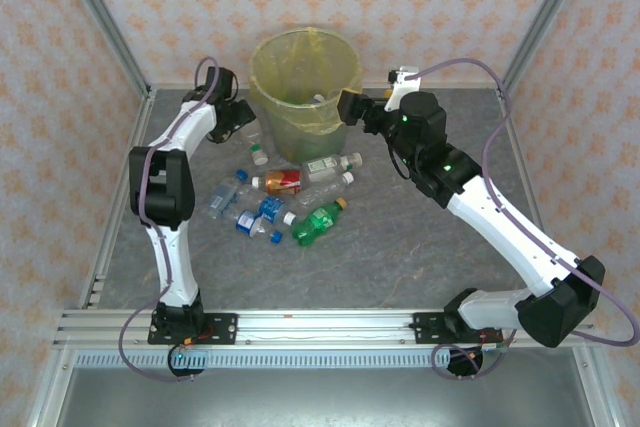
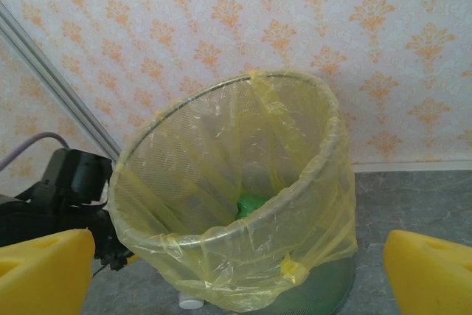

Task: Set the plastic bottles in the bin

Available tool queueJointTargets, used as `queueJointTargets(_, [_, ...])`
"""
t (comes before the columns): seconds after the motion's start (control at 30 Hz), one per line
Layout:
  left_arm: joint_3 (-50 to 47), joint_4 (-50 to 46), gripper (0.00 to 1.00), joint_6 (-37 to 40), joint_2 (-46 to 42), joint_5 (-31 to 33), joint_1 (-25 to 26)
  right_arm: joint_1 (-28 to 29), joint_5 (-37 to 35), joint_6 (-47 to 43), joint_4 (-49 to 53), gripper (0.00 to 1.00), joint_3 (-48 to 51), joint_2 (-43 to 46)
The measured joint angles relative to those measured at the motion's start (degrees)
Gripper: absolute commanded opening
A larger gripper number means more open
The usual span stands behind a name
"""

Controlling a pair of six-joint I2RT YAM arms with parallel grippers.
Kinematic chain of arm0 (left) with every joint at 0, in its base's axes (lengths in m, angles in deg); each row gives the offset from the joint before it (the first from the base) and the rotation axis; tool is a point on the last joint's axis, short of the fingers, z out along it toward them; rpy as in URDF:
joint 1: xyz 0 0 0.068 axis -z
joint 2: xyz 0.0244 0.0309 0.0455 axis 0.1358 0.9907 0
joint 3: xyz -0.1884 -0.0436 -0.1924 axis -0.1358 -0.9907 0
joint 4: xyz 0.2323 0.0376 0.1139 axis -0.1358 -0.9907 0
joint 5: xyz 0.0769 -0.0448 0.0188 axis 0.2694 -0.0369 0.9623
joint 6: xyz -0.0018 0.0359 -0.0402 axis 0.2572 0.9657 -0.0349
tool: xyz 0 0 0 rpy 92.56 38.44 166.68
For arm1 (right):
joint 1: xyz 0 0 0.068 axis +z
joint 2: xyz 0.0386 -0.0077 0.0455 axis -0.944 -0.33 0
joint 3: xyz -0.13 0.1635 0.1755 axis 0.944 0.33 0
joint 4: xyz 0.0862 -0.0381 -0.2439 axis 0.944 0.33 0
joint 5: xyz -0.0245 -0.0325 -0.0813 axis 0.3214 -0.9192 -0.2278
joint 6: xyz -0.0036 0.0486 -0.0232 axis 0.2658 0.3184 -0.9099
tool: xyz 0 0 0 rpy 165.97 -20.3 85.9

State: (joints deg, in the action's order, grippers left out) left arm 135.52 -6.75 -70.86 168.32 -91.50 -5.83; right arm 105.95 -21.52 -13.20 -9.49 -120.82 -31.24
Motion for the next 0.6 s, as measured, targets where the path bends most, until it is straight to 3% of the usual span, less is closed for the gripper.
queueJointTargets(0.43, [17.25, -5.27, 0.82, 3.58, 13.03, 2.73, 2.54, 0.11, -1.97, -0.48, 0.94, 1.00, -0.63, -0.98])
queueJointTargets(0.6, [18.47, -7.17, 0.74, 3.65, 16.35, 3.56, 2.80, 0.11, -2.49, -0.48, 1.20, 1.00, -0.63, -0.98])
